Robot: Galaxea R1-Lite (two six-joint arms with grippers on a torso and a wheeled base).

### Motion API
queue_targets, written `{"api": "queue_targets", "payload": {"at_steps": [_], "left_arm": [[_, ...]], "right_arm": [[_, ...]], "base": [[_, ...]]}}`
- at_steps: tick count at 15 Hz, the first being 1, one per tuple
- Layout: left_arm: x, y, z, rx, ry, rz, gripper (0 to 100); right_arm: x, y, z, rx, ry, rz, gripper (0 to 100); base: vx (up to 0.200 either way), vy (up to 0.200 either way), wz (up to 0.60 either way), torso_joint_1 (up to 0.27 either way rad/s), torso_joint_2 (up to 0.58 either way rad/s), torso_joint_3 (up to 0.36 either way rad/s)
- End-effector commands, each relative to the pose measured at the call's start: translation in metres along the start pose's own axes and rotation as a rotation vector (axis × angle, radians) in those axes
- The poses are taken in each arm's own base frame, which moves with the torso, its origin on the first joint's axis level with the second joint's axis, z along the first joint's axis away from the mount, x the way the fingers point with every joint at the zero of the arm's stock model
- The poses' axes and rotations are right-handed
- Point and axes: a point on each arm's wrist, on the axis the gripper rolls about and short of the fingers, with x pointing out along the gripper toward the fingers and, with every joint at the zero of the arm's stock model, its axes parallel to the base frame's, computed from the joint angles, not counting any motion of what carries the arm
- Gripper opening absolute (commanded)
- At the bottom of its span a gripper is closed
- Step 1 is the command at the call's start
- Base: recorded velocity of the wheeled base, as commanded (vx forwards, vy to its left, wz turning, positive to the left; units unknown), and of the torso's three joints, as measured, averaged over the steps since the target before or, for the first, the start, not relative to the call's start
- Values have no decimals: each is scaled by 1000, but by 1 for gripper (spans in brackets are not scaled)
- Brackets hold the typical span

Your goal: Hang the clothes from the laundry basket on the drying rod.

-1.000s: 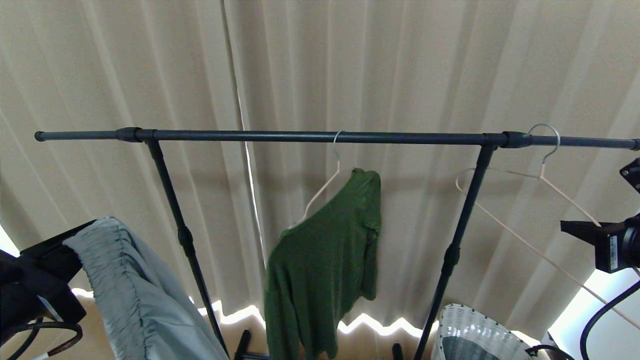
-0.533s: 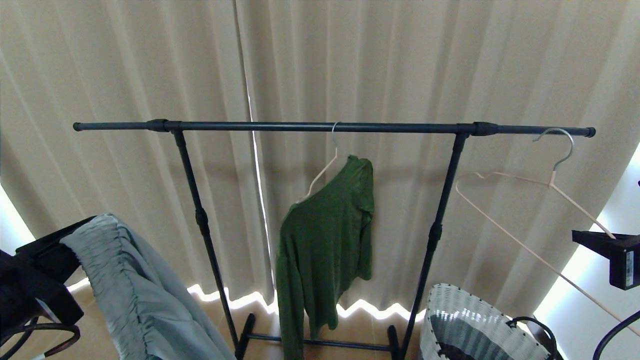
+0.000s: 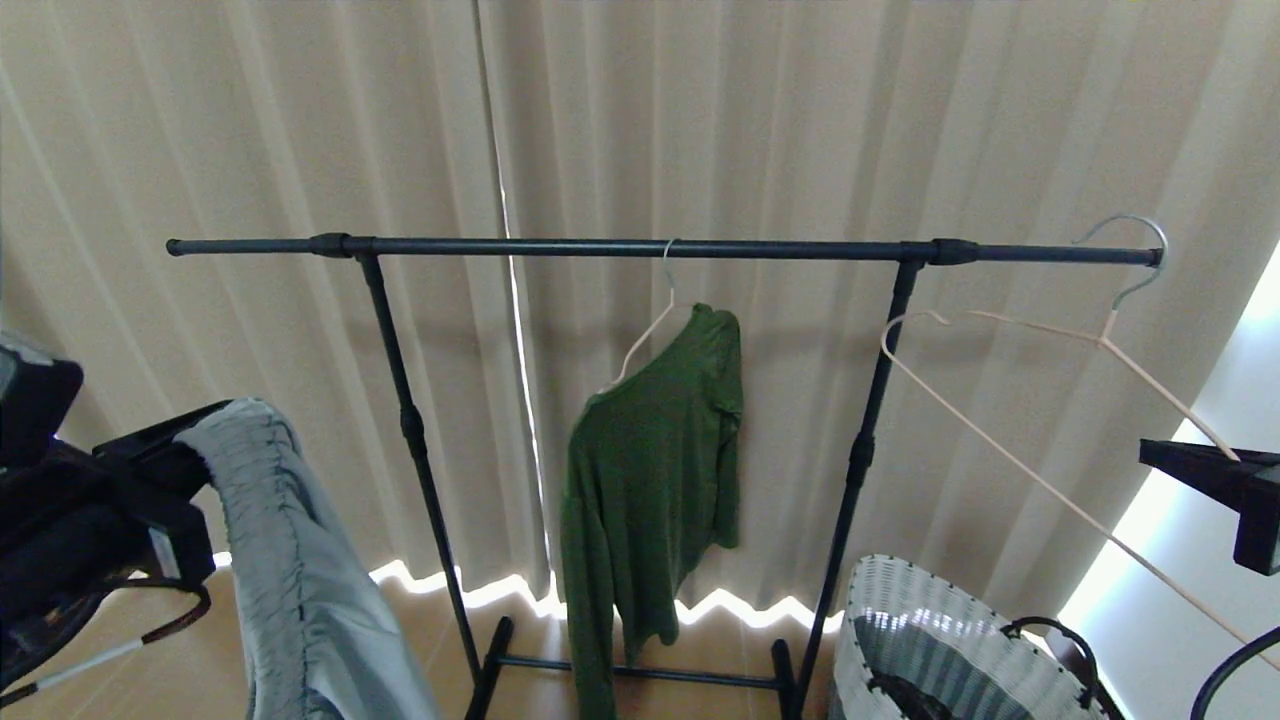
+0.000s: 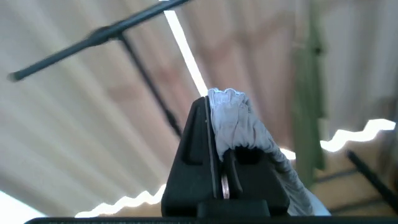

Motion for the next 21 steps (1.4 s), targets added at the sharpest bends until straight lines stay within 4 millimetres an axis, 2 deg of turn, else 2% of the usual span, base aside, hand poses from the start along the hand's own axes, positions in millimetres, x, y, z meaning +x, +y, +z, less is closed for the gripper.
{"api": "queue_targets", "payload": {"at_steps": [1,2,4,7,12,15,21], "left_arm": [[32,3,7,5,69,68,0],[36,3,7,6,85,84,0],[65,5,15,-27,159,126,0],[93,-5,28,-107,179,129,0],[126,-24,50,-188,183,146,0],[133,-24,58,-228,162,165,0],[141,-45,62,-220,164,130,0]], "right_arm": [[-3,20,10,50,-56,134,0],[-3,25,12,60,-64,163,0],[-1,53,11,79,-57,342,0],[-6,85,8,98,-7,536,0],[-2,119,1,38,81,702,0],[-6,129,-3,41,111,759,0],[-20,149,-6,5,139,887,0]], "base": [[0,0,0,0,0,0],[0,0,0,0,0,0],[0,0,0,0,0,0],[0,0,0,0,0,0],[0,0,0,0,0,0],[0,0,0,0,0,0],[0,0,0,0,0,0]]}}
